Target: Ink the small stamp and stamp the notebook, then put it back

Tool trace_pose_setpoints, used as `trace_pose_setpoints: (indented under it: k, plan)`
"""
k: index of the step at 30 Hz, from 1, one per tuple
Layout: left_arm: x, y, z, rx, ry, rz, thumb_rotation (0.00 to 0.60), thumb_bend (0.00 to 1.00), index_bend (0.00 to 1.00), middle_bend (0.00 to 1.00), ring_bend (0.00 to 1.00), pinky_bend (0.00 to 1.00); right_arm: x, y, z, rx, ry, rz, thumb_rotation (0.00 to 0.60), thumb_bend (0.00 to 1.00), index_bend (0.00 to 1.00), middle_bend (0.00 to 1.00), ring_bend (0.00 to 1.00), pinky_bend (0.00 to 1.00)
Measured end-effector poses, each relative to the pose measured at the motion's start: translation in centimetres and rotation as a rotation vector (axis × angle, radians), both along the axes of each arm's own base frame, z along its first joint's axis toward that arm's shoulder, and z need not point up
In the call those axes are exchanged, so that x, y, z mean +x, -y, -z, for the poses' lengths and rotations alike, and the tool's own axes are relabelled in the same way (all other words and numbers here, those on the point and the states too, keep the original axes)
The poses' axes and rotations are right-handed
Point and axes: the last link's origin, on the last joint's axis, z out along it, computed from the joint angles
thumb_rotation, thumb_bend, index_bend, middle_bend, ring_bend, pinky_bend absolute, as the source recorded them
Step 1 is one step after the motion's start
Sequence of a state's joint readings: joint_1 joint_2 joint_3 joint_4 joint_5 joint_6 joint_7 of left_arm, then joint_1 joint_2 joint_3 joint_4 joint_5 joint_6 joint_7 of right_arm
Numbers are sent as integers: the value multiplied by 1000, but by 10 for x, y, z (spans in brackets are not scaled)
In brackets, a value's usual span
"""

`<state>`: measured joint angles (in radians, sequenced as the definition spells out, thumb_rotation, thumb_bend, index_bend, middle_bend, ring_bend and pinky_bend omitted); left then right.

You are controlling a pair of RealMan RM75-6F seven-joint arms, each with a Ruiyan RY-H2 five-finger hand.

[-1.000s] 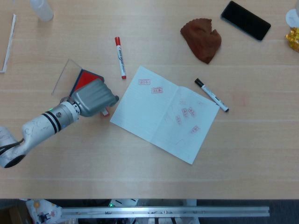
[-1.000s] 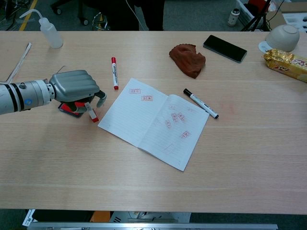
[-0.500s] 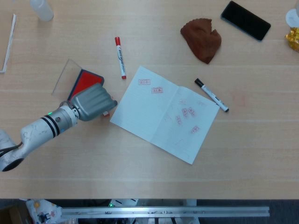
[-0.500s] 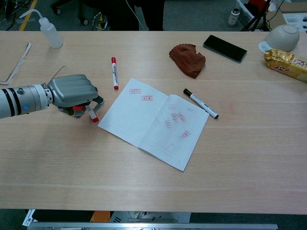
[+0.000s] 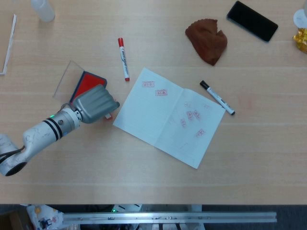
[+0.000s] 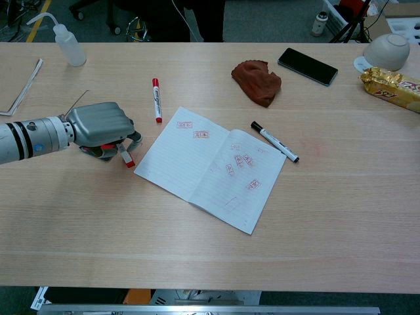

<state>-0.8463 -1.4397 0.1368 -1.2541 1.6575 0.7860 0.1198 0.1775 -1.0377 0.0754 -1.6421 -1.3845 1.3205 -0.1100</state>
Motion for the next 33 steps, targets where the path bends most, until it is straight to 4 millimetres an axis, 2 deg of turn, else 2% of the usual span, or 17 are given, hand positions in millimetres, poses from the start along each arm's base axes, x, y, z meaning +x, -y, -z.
trace_pose_setpoints:
  k: [19,33]
  plan:
    - [1,2,4,-3,-5,-17,600,346,467,943,921,1000,-2,0,0,3,-1,6,600,181,60,144,82,178]
    - [0,2,5,-5,5,-23,600,360,517,943,921,1000,-1,-1,-1,-1,-3,5,600,181,60,144,82,178]
